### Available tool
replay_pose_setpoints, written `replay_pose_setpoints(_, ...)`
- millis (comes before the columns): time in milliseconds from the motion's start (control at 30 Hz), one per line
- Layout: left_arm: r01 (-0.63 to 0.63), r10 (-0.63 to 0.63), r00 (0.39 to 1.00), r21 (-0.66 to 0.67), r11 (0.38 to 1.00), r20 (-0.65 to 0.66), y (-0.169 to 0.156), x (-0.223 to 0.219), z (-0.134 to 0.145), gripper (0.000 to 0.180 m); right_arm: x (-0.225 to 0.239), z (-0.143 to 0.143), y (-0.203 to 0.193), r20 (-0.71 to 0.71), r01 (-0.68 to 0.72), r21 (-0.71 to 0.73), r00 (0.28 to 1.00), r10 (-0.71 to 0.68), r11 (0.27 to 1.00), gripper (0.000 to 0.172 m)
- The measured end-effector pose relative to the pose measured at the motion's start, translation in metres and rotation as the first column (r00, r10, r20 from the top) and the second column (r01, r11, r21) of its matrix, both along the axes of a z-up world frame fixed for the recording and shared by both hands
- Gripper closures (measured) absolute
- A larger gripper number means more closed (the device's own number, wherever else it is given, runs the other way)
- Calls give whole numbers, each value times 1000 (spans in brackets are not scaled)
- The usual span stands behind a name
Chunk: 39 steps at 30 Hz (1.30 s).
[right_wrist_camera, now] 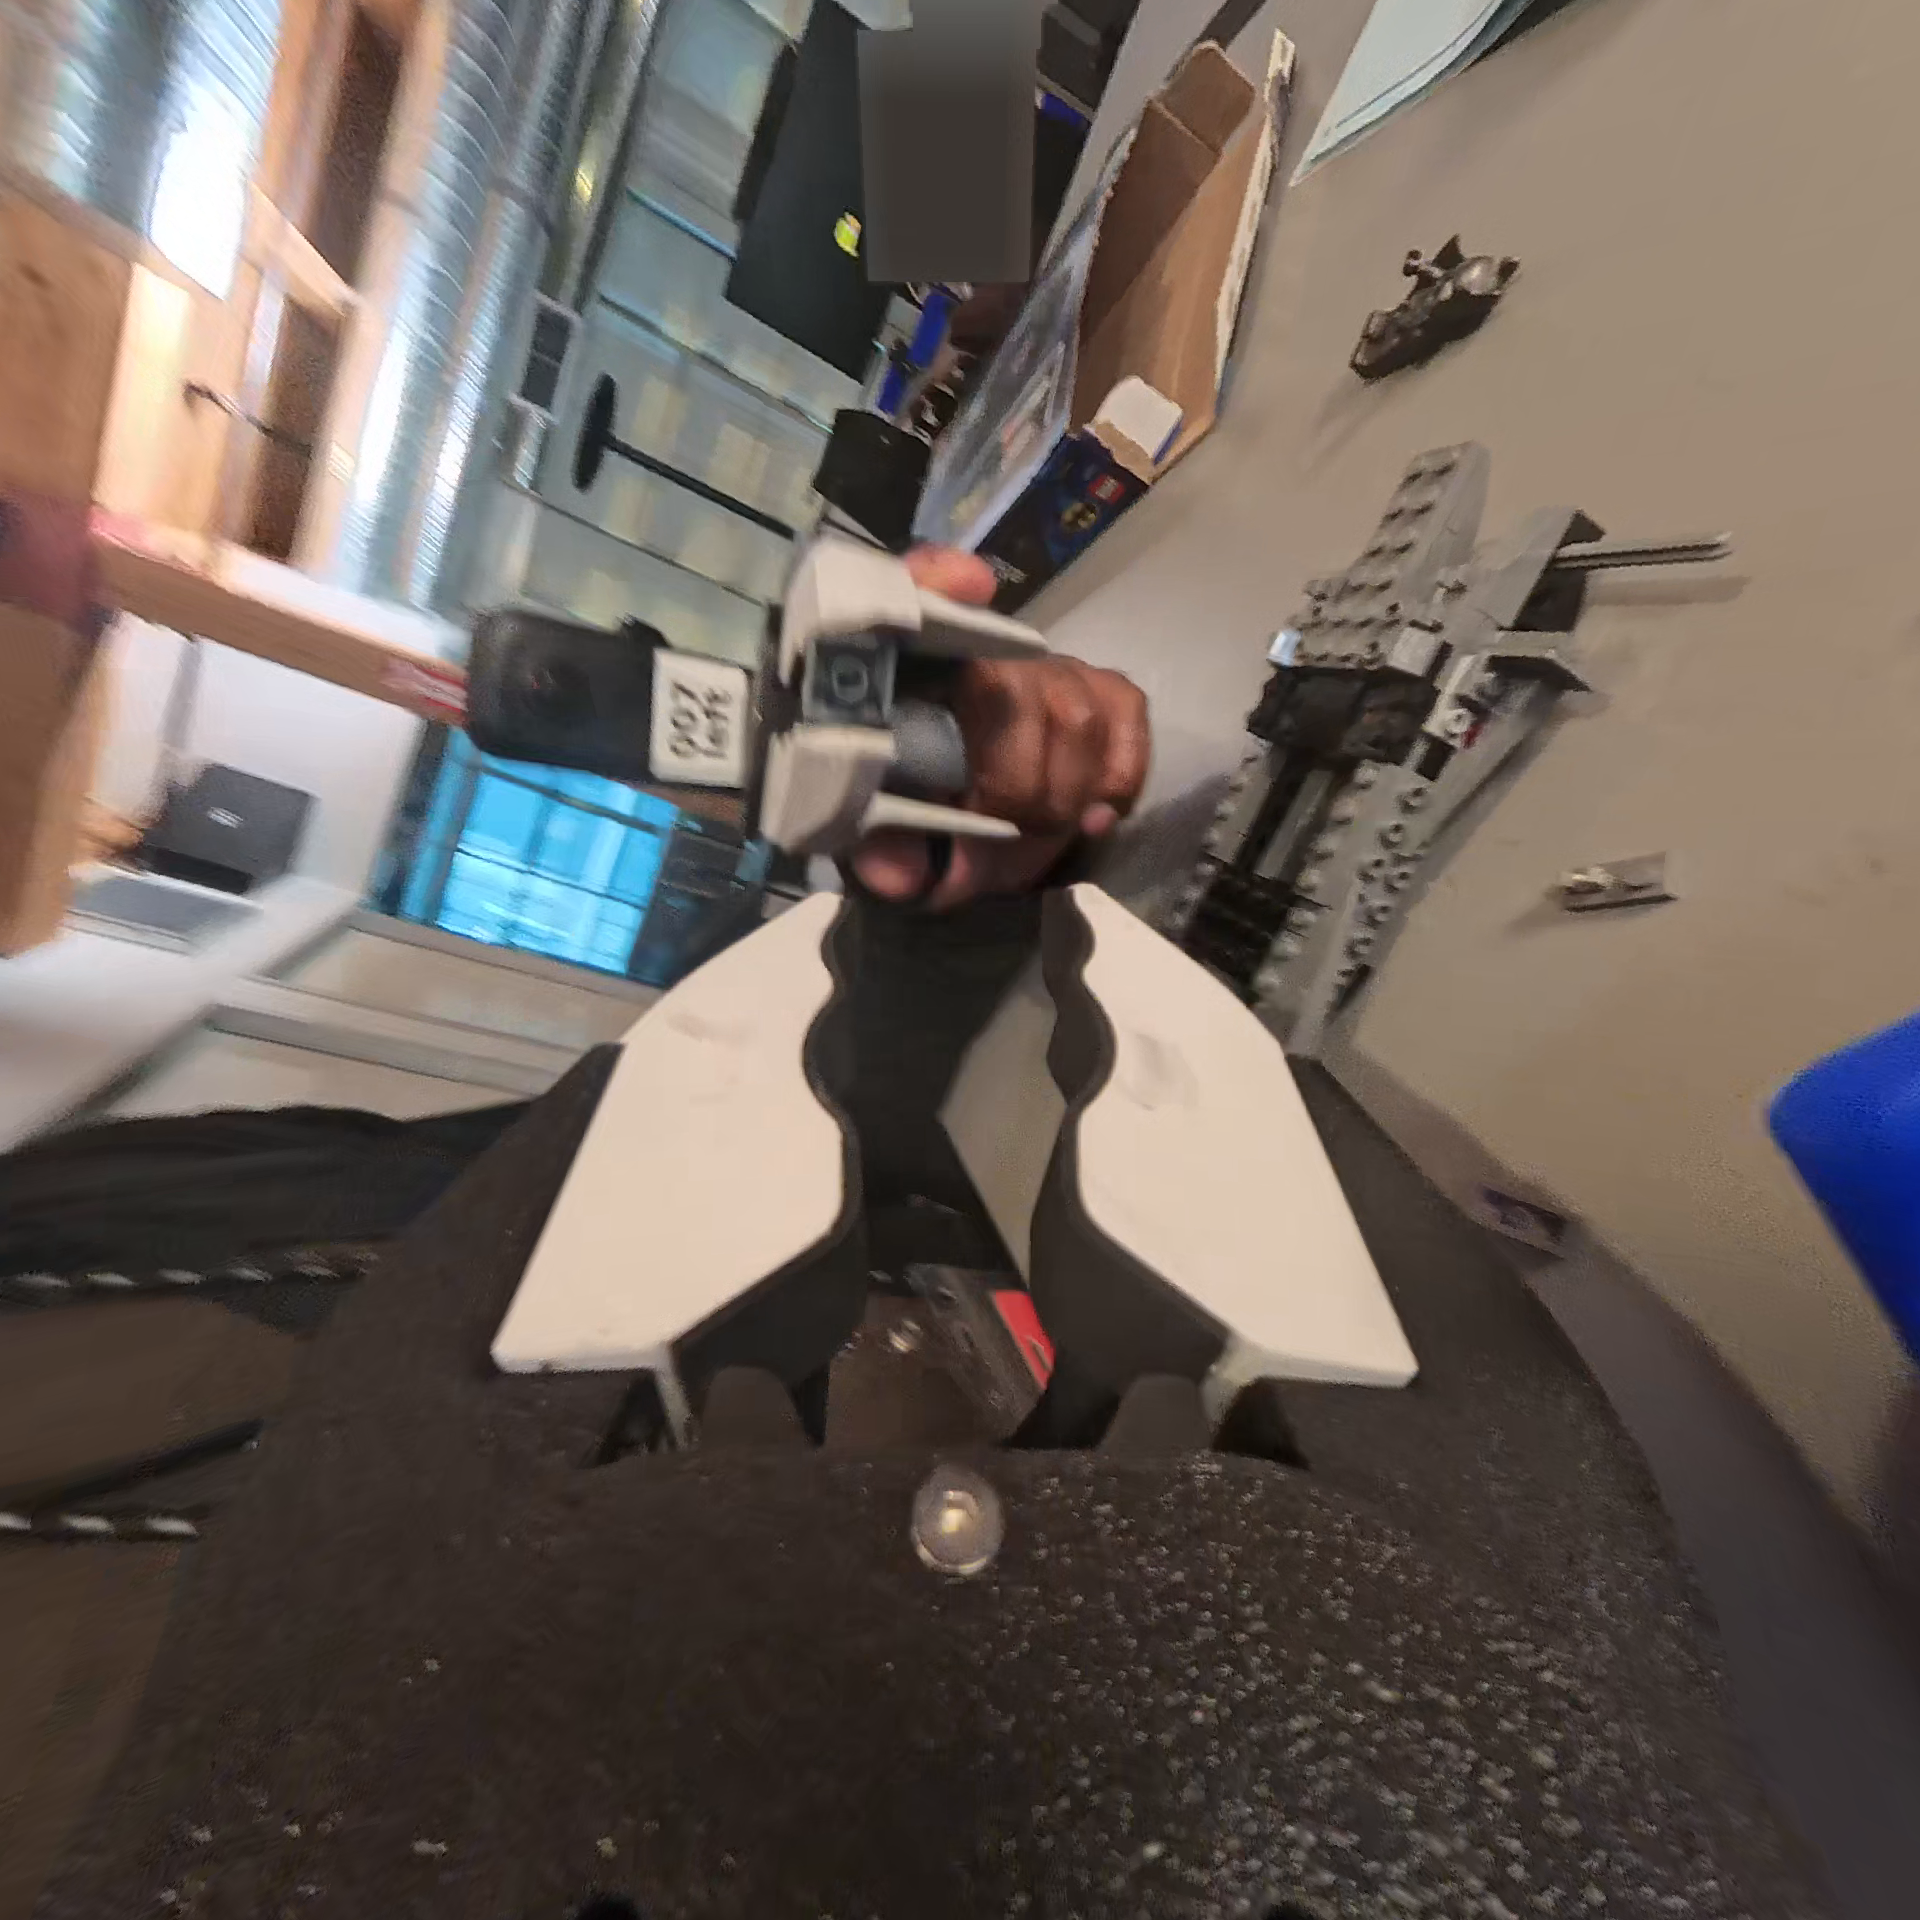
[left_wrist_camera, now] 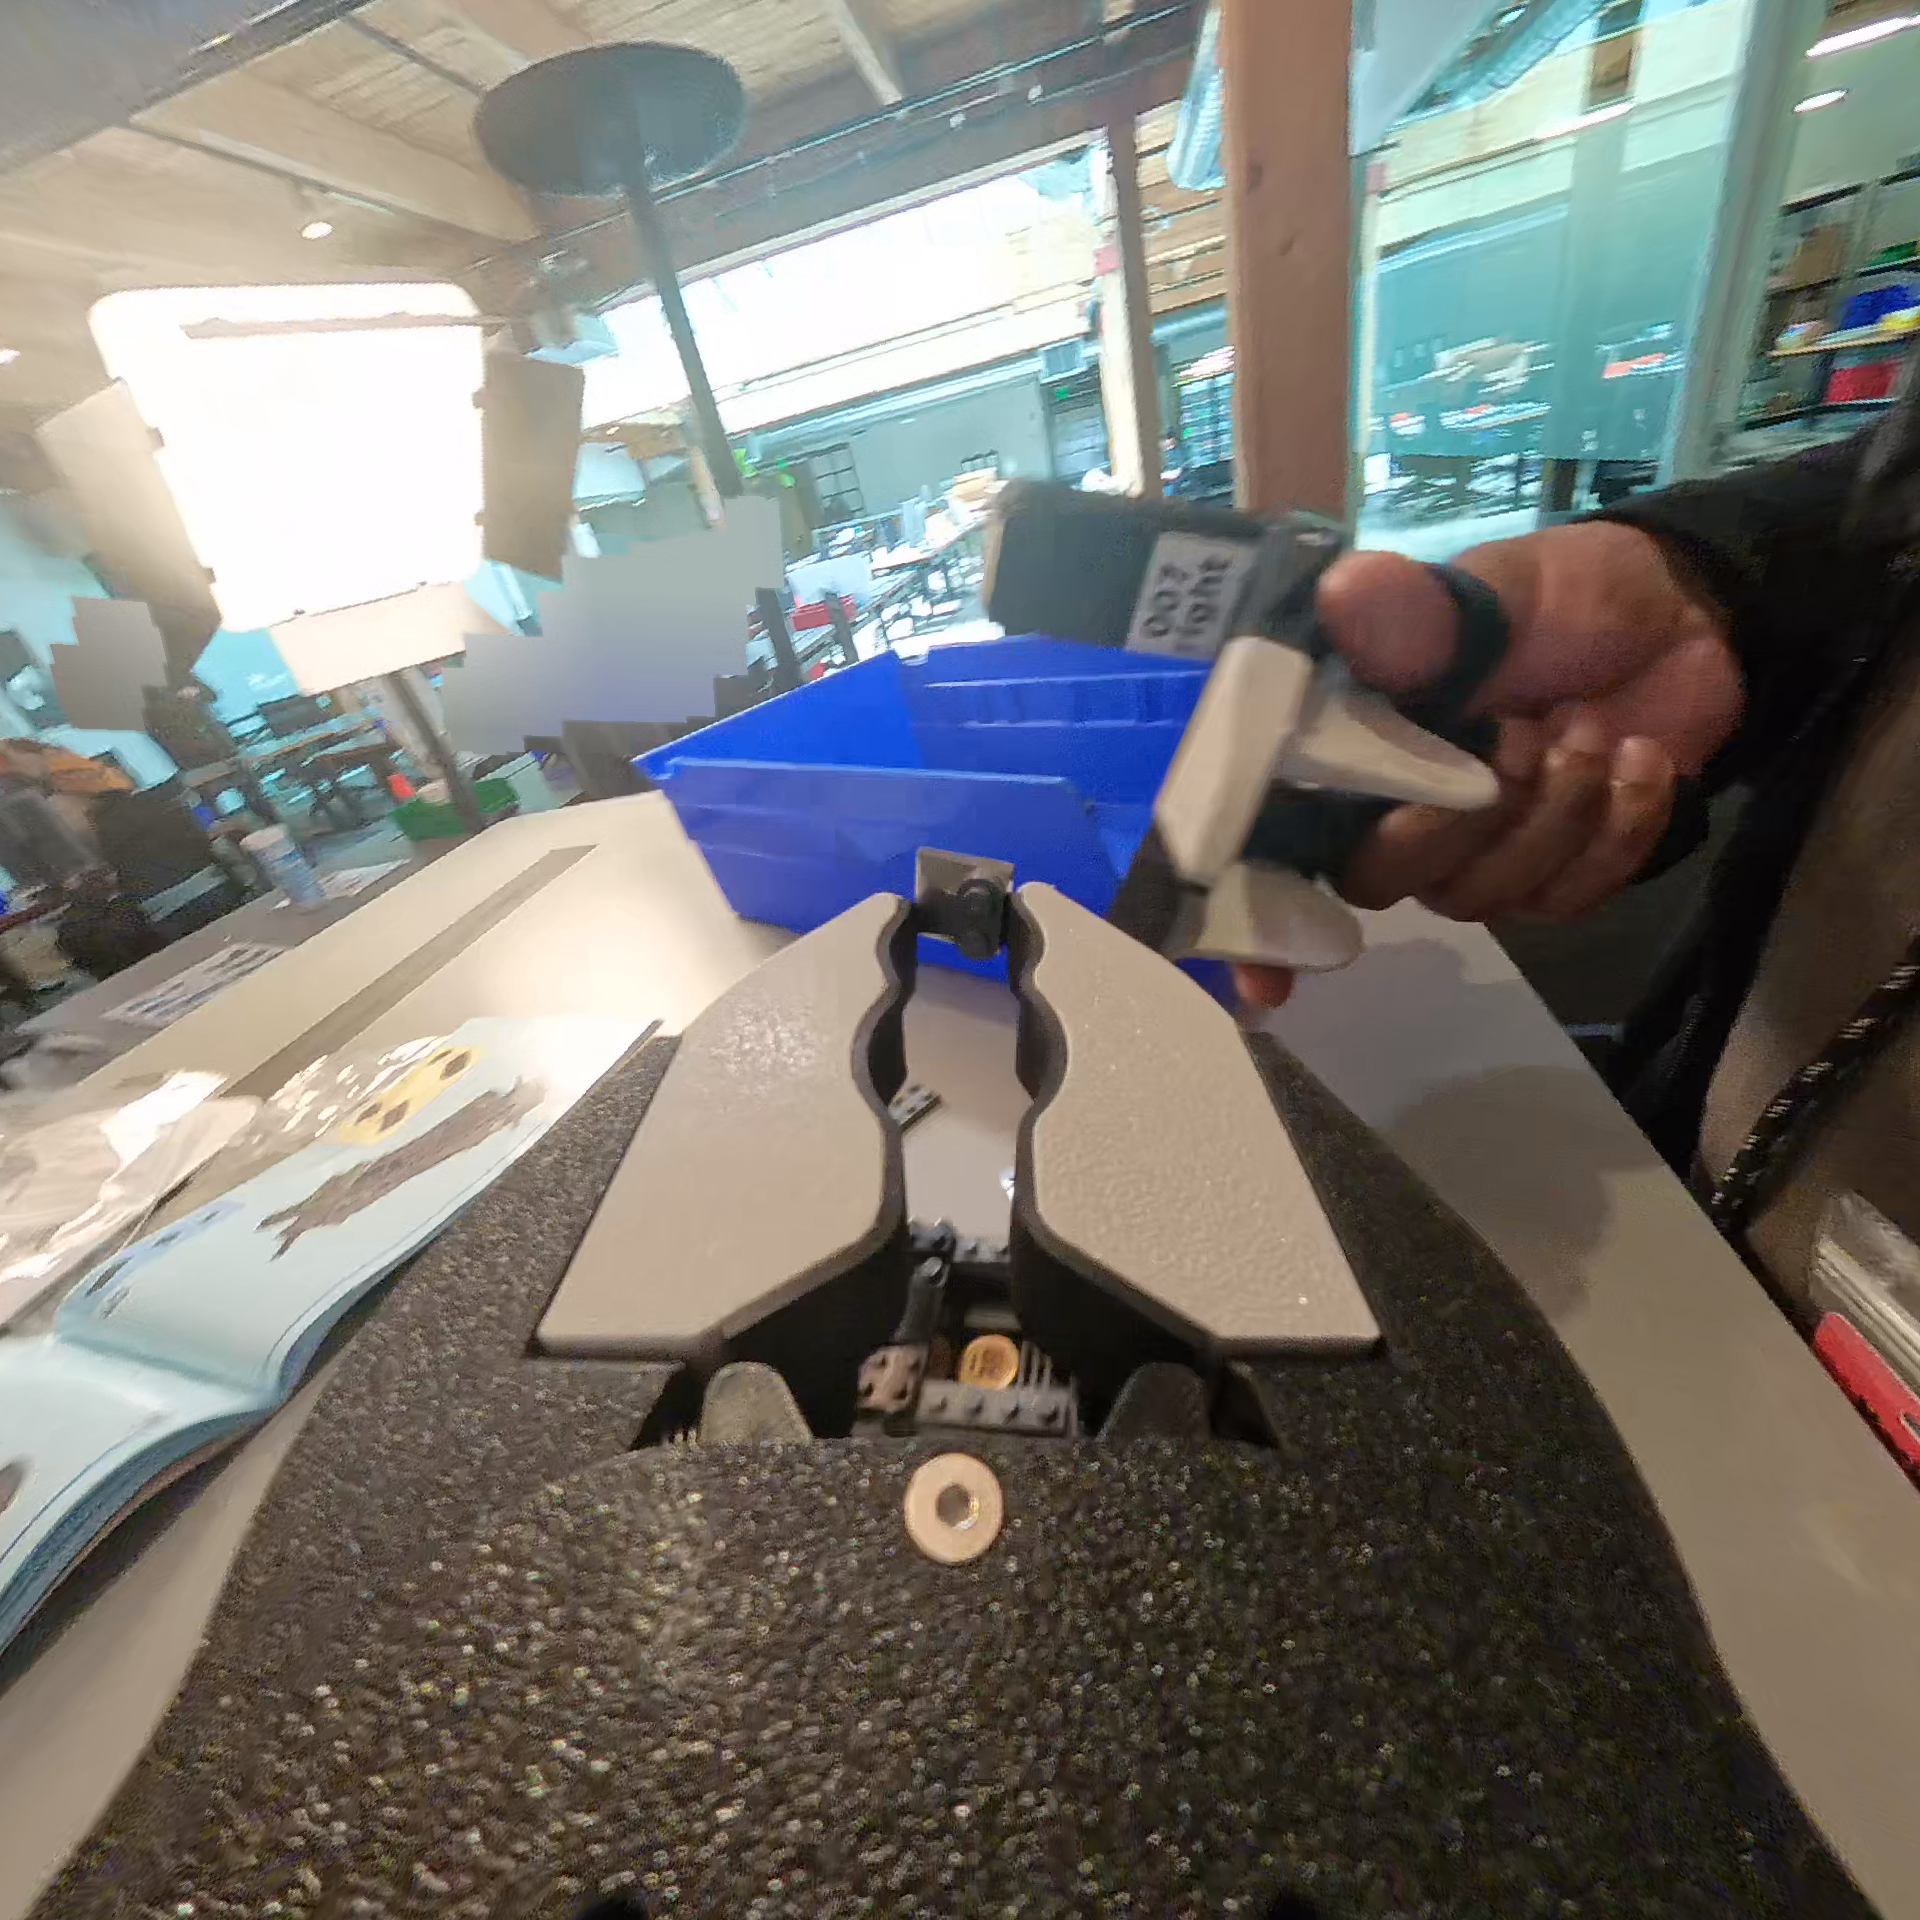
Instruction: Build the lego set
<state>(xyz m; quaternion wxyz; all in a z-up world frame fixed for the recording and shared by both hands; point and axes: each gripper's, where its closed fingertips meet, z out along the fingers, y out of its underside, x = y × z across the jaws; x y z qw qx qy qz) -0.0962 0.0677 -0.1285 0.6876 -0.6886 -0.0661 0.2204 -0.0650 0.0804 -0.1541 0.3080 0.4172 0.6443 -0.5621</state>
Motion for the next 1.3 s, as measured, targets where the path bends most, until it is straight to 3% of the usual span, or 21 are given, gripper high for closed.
replay_pose_setpoints(67, -98, 98, 995, -4, 995, 34, -19, -9, -1, 164, 7, -18, 7, -152, -27, 160, 987, 52, 987, 137)
replay_pose_setpoints(200, -238, 230, 962, 33, 971, 147, -60, -14, -3, 164, 8, -58, 12, -378, 16, 472, 907, 186, 882, 137)
replay_pose_setpoints(400, -356, 357, 911, -42, 933, 207, -90, -9, -17, 164, 4, -80, -6, -396, 33, 625, 874, 280, 780, 136)
replay_pose_setpoints(600, -449, 432, 859, -2, 894, 274, -101, -10, -20, 164, -6, -86, -31, -415, 61, 680, 854, 314, 731, 141)
replay_pose_setpoints(867, -556, 516, 818, 118, 823, 255, -113, -33, -1, 164, -28, -80, -69, -477, 85, 640, 823, 308, 763, 142)
replay_pose_setpoints(1067, -608, 561, 788, 175, 775, 252, -132, -57, 17, 164, -11, -68, -9, -560, 191, 634, 782, 275, 749, 143)
replay_pose_setpoints(1300, -571, 504, 809, 199, 797, 301, -139, -83, 20, 164, -3, -83, 94, -536, 307, 726, 814, 226, 615, 151)
